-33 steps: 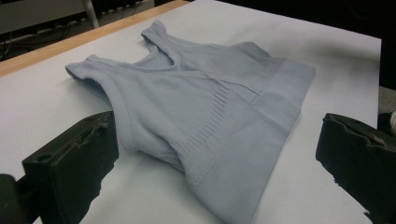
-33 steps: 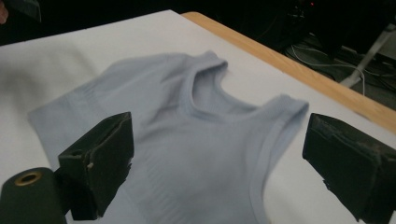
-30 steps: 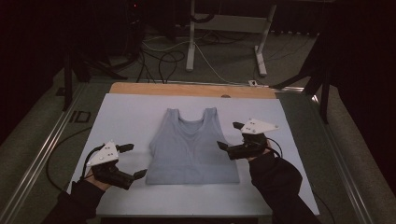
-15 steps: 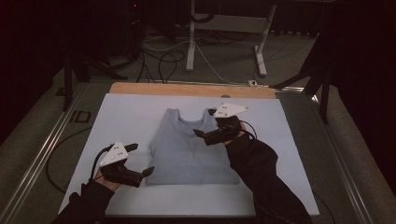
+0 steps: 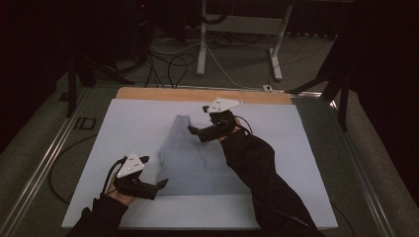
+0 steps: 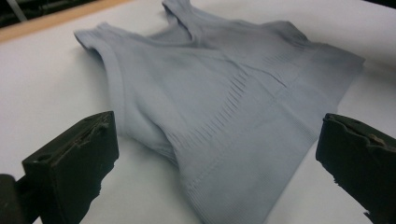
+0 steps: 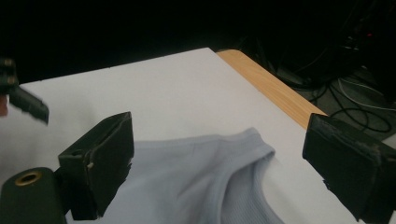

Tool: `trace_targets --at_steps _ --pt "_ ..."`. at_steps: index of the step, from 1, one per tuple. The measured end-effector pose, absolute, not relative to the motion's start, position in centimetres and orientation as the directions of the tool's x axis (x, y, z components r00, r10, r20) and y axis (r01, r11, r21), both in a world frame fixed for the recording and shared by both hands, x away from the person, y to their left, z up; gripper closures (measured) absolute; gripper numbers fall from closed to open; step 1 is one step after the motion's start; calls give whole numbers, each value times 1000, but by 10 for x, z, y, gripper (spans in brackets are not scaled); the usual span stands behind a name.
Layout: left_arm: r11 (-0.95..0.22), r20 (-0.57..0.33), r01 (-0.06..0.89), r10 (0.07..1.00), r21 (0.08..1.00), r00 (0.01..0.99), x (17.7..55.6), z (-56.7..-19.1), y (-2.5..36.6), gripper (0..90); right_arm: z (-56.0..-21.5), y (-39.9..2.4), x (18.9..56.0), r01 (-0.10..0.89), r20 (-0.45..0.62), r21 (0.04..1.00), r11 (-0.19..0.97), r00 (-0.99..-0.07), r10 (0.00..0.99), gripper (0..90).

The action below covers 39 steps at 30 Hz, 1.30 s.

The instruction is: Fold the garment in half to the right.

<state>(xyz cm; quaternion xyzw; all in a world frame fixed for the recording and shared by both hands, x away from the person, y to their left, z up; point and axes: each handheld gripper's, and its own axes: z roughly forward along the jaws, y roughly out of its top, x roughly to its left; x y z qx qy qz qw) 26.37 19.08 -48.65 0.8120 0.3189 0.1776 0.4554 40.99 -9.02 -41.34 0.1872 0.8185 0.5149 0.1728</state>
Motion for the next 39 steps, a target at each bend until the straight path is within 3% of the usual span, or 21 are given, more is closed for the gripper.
trace_targets --at_steps 26,34,39 --pt "-418 -113 524 692 743 713 275 -523 194 36 -456 -38 470 210 -36 865 456 -880 473 90" --pt "-430 -131 548 690 717 712 275 -529 194 121 -466 -27 483 220 -49 841 494 -879 475 90" --pt "-434 -152 553 674 711 723 278 -532 192 265 -470 -23 485 227 -51 831 508 -878 475 90"
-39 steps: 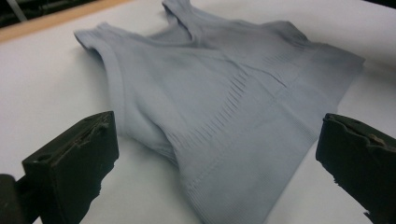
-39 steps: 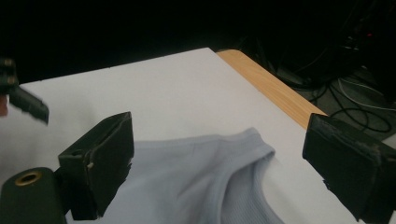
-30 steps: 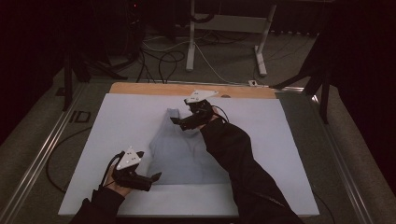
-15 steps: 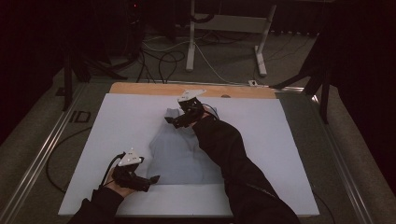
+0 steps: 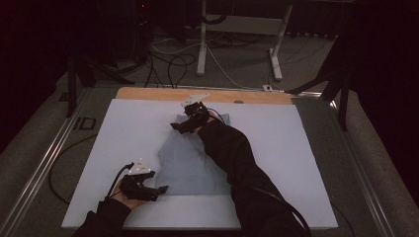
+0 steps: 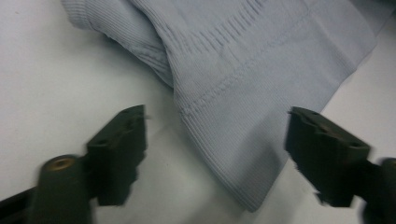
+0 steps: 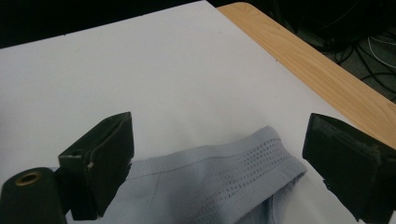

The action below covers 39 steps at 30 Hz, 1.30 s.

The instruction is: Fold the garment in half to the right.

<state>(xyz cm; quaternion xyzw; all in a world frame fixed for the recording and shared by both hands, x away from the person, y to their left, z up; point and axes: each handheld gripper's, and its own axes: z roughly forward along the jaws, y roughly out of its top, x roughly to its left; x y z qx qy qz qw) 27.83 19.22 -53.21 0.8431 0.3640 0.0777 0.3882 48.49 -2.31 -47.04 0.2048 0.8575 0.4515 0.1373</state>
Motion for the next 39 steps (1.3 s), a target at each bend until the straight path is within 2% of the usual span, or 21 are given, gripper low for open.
trace_targets --at_steps 2,6,13,17,18,19,24,27,39 --pt "-450 -153 554 663 701 732 278 -534 188 346 -471 -22 486 231 -49 828 511 -878 475 90" --pt "-479 -103 529 666 700 739 274 -533 180 405 -472 -20 487 227 -53 826 515 -880 472 90" --pt "-502 -63 517 673 693 737 265 -532 173 609 -473 -14 489 232 -45 825 514 -881 470 90" --pt "-521 -48 511 666 684 744 261 -530 168 765 -473 -13 489 225 -51 823 521 -885 463 90" --pt "-522 -49 508 662 685 748 261 -528 167 827 -474 -12 490 235 -42 823 517 -883 467 90" --pt "-511 -63 520 669 684 740 262 -528 167 846 -474 -12 490 241 -37 822 516 -882 471 90" --pt "-455 -129 544 673 705 729 266 -520 171 867 -473 -10 495 252 -25 821 513 -881 473 90" --pt "-453 -124 524 660 722 741 265 -515 170 868 -472 -9 499 244 -43 816 524 -878 477 95" --pt "-447 -116 506 653 738 748 265 -511 168 868 -475 0 522 323 11 800 506 -851 525 93"
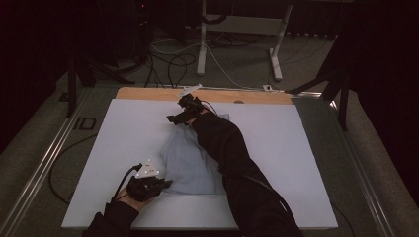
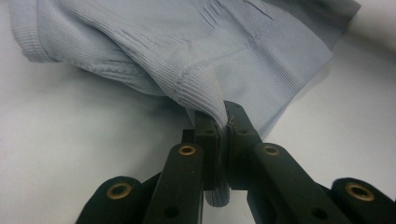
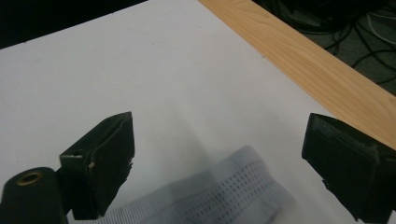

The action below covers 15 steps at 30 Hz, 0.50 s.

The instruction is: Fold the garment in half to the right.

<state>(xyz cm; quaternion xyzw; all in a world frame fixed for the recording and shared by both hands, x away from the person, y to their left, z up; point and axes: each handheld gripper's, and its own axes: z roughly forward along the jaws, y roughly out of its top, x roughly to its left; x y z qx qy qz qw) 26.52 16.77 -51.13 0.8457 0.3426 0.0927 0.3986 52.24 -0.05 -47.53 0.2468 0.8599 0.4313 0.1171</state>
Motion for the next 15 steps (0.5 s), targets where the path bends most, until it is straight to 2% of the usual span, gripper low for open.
trace_targets --at_steps 4,15 --pt "-436 -127 511 656 741 744 267 -511 169 868 -482 8 527 343 6 776 529 -843 538 109" --pt "-429 -141 514 650 743 747 267 -511 169 868 -503 23 543 432 -44 656 619 -797 603 383"
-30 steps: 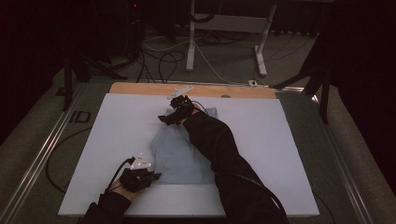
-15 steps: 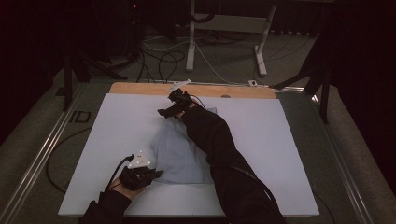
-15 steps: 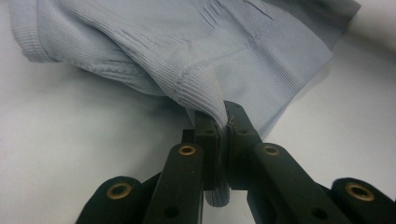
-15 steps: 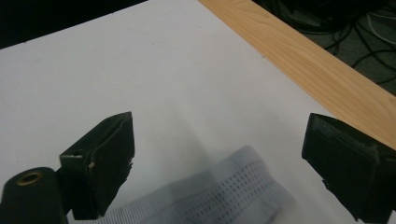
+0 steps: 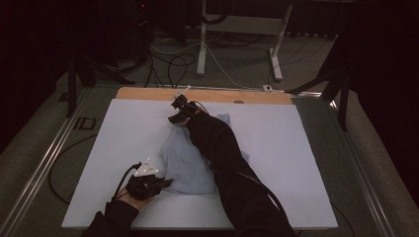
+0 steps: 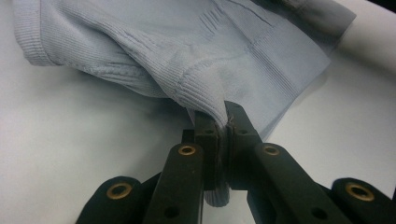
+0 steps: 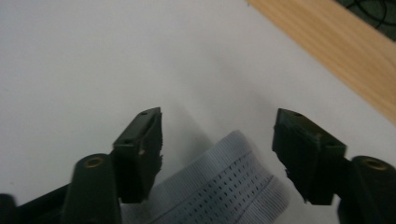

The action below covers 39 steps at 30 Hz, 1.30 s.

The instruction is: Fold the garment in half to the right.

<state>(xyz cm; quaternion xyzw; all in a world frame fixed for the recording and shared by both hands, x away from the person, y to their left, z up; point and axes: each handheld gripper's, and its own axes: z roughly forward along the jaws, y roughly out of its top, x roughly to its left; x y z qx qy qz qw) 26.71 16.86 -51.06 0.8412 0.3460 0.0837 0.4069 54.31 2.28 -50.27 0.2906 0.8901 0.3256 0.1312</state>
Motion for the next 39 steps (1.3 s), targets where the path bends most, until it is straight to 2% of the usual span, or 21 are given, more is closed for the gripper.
trace_targets --at_steps 7,20,28,39 --pt "-431 -140 512 648 743 748 267 -511 168 868 -513 28 545 440 -74 595 673 -803 591 493" --pt "-432 -142 513 646 742 750 267 -512 168 868 -513 31 544 421 -134 546 724 -809 572 758" --pt "-430 -145 517 649 740 747 268 -512 168 868 -509 33 543 407 -146 531 743 -820 554 873" --pt "-430 -142 516 650 741 747 266 -510 168 868 -485 23 541 378 -162 585 718 -813 560 879"
